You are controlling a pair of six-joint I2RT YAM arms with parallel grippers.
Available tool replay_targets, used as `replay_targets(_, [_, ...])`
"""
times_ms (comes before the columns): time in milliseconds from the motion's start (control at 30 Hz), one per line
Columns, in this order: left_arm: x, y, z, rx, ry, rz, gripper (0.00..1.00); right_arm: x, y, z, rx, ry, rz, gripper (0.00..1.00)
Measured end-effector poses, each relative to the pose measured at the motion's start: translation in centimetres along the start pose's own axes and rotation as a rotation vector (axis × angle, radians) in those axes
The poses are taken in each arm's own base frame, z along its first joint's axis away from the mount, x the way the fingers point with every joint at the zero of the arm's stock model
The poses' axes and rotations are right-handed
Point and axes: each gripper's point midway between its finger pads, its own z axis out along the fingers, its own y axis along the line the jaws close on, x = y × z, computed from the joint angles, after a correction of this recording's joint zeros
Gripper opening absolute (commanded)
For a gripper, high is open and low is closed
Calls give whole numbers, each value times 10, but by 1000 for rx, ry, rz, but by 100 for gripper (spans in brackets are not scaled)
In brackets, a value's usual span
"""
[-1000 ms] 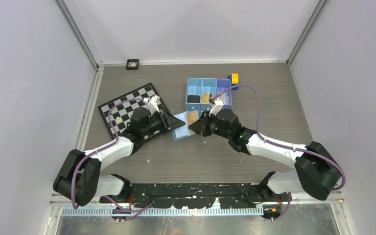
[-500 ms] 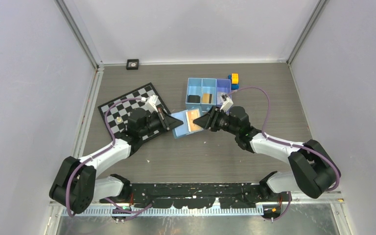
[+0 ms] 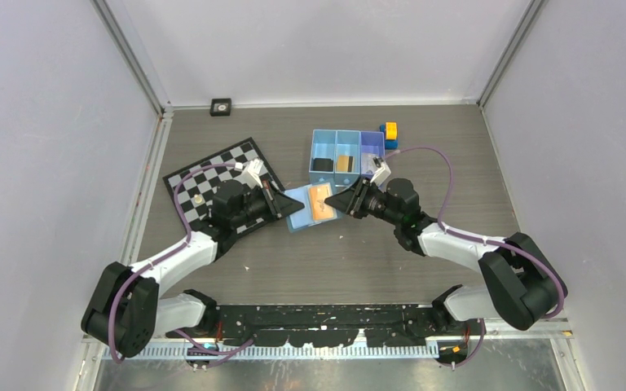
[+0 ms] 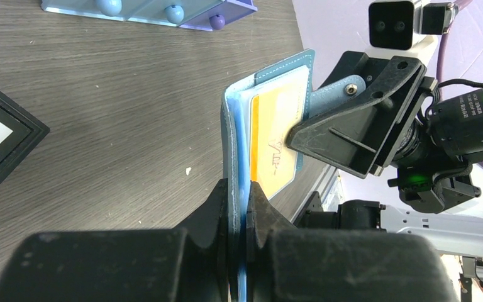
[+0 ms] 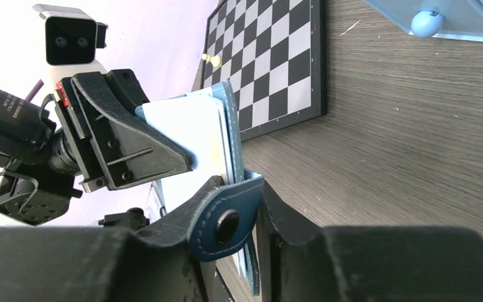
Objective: Take the credit cards out of the card holder
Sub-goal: Remove the credit card from the card holder.
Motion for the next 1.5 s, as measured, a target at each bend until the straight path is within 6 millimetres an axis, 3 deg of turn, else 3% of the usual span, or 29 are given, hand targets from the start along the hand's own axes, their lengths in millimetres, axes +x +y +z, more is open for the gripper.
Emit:
replay_targets(100, [0,0,0,-1,0,2,0,0,3,0,-12,1,6,27])
replay_targets(300, [1,1,0,-3,2,1,3,-1,9,0,-39,4,9,2])
replay_targets(467, [0,9,-1,-46,-9,8,28,0,10,0,-42,6,24,1])
replay_targets(533, [-2,17,-4,-100,-19,8,44,0,9,0,-40,7,29,0])
replay_targets(600, [-7,26,-10,-175,-44,14,68,0,9,0,-38,6,32,1])
replay_targets(667, [-14,35,-18,-245,-84,16,79,-2,7,0,-33,0,34,1])
replay_targets(733, [-20,40,-26,-294,-120,20,73,-3,6,0,-26,-3,36,0])
replay_targets(800, [-24,40,-32,-313,-144,25,57,-4,3,0,-17,-6,40,1])
replay_targets(933, [-30,20,-36,-218,-181,61,40,-3,1,0,-5,-4,47,1])
replay_targets(1233, [-14,-15,-20,30,-113,85,34,-2,1,-1,-5,1,54,0])
replay_targets(1500, [13,-3,9,50,60,-2,35,-2,8,0,-40,7,62,1])
